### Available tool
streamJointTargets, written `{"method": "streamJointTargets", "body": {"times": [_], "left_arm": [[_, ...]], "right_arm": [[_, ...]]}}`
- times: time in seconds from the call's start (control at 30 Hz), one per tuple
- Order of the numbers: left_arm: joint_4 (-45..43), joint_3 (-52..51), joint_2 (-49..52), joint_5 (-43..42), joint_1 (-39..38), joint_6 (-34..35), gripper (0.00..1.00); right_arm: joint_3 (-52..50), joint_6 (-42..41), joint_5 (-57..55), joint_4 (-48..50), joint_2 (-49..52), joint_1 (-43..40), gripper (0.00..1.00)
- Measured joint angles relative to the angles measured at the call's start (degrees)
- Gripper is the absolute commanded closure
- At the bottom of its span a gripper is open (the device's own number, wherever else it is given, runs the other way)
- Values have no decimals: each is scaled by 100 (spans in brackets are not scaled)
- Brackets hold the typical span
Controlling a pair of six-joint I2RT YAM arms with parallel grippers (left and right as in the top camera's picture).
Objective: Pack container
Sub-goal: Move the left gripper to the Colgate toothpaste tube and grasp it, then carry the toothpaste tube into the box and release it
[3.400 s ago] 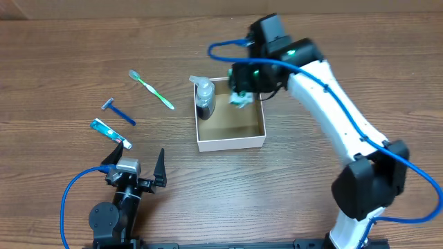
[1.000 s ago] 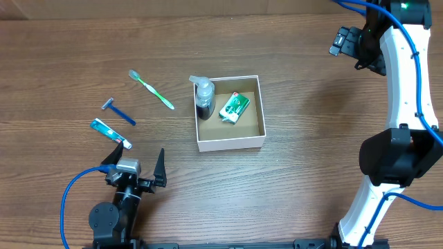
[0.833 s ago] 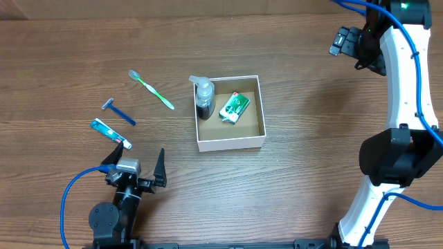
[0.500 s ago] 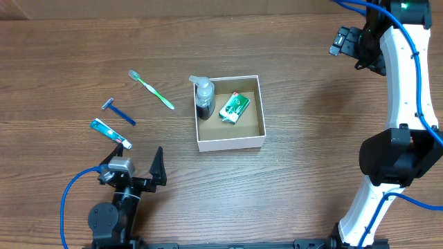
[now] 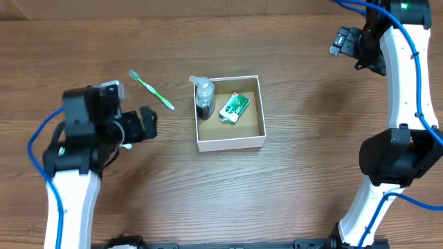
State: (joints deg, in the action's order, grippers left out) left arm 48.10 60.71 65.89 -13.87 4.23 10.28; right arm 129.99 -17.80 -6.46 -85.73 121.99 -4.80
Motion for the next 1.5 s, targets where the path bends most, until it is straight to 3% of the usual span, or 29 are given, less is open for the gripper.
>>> {"method": "streamJointTargets", "body": {"times": [0.1,0.23,0.33,0.43,0.53,0.67,0.8,0.87,1.07,1.17,1.27,1.5], "left_arm": [[83,17,1093,-63,0,243,0],[313,26,2124,866,116,1679,0],[199,26,2479,1161,525,2481,0],[-44,26,2618,1292,1054,2865,0],[-361,26,2964,1329,1364,2900,0],[-855,26,3810,1300,1388,2846,9],[-1095,216,4039,1394,1386,2787,36],[-988,304,4122,1451,1388,2712,38],[-332,428,4223,1438,1386,2332,60],[-122,422,4225,1414,1388,2212,65],[-109,417,4225,1410,1388,2024,85],[85,597,4319,1355,1392,1491,87]], "right_arm": [[0,0,4,2,0,0,0],[0,0,2,0,0,0,0],[0,0,2,2,0,0,0],[0,2,4,2,0,0,0],[0,0,2,2,0,0,0],[0,2,2,0,0,0,0],[0,0,2,4,0,0,0],[0,0,4,4,0,0,0],[0,2,4,2,0,0,0],[0,0,2,0,0,0,0],[0,2,2,2,0,0,0],[0,0,0,0,0,0,0]]}}
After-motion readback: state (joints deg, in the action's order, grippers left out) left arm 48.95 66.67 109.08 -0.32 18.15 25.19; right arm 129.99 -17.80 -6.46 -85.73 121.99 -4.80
